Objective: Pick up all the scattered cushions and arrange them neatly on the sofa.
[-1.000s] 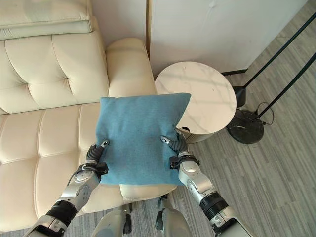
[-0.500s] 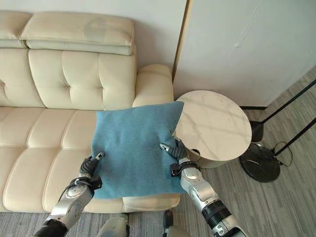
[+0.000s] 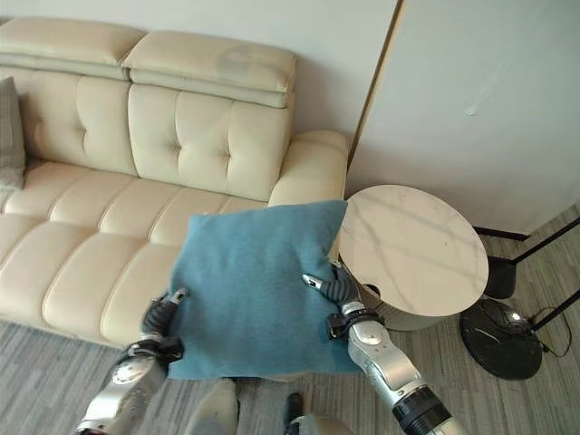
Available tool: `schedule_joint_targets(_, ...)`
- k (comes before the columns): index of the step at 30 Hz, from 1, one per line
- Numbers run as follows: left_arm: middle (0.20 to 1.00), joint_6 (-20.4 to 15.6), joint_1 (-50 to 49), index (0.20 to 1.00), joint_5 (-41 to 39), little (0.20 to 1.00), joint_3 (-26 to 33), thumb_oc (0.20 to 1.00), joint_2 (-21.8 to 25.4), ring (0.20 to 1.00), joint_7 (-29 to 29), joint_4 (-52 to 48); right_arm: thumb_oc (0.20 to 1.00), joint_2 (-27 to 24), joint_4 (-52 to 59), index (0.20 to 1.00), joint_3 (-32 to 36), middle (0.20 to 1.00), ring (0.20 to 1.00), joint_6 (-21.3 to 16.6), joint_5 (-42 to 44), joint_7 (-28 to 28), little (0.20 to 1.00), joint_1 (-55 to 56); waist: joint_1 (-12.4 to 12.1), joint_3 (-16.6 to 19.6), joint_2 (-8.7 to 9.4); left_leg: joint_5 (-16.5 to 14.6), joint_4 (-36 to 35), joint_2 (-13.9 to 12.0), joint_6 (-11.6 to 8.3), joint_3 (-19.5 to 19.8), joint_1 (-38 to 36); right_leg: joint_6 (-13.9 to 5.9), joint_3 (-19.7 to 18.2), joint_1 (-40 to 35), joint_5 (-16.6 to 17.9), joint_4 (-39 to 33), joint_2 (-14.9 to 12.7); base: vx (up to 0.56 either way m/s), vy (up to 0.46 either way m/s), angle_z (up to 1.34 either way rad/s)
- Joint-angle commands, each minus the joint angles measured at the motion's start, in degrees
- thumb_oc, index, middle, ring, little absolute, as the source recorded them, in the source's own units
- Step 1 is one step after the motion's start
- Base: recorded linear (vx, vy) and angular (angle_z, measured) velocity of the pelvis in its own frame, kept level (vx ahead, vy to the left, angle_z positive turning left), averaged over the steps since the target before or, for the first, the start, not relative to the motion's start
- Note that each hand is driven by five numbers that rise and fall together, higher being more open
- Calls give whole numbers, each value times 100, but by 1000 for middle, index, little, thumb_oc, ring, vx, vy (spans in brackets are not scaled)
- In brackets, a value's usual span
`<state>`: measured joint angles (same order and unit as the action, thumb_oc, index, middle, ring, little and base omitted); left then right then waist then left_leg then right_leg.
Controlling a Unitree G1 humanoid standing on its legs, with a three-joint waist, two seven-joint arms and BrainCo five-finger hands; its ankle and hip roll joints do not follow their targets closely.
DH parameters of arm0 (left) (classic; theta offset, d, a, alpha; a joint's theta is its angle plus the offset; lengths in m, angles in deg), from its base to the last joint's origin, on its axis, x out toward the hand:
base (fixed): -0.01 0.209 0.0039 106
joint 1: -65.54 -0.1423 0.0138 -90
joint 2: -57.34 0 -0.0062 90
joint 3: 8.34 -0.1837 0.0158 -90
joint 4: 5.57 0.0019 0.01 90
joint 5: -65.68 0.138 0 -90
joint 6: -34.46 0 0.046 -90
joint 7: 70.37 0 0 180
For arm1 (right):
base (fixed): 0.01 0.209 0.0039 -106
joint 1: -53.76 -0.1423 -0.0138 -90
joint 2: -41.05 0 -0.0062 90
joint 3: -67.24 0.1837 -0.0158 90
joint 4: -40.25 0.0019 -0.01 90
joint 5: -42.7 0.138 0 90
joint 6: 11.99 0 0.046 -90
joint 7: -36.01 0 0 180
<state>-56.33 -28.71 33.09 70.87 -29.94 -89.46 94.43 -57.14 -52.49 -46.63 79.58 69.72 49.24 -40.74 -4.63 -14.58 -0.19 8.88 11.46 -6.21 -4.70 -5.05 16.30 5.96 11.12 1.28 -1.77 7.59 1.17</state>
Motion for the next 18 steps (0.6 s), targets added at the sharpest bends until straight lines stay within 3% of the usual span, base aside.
schedule_joint_targets(1,200,-618,428,200,171,200,-109,200,-54,200,484,-1111,200,466,811,200,-4,200,200,-629,-49,-477,200,-521,211,289,567,-667,-130,-129,12,-264,-774,-739,113,-503,-474,-876,-381,-139,-26,95)
schedule_joint_targets(6,200,-617,390,200,333,200,-156,200,-79,200,602,-1166,200,405,856,200,122,200,200,-680,-54,-512,200,-509,376,377,597,-1217,72,-343,-15,-663,-1412,-788,762,-414,-289,-1010,-618,-110,11,93)
schedule_joint_targets(7,200,-617,390,200,333,200,-156,200,-79,200,602,-1166,200,405,856,200,121,200,200,-680,-54,-511,200,-509,377,376,597,-1217,72,-343,-15,-662,-1412,-788,763,-415,-289,-1010,-618,-79,64,111)
schedule_joint_targets(10,200,-595,399,200,417,200,-246,200,-149,200,632,-1066,200,376,797,200,190,200,200,-701,-58,-523,200,-488,461,456,538,-1297,-220,-514,-145,-948,-1806,-846,1260,-376,-193,-1036,-772,-72,144,104)
schedule_joint_targets(11,200,-568,418,200,475,200,-292,200,-173,200,642,-1044,200,359,796,200,243,200,200,-699,-89,-517,200,-445,481,464,464,-1257,-497,-664,-274,-1114,-1870,-919,1432,-409,-215,-1059,-814,-36,153,114)
schedule_joint_targets(18,200,-446,317,200,679,200,-278,200,-99,200,746,-1047,200,453,714,200,257,200,200,-677,-156,-537,200,-409,408,566,392,-1114,-1577,-404,-209,-1224,-2181,-1158,1654,-161,113,-1092,-937,-79,172,57)
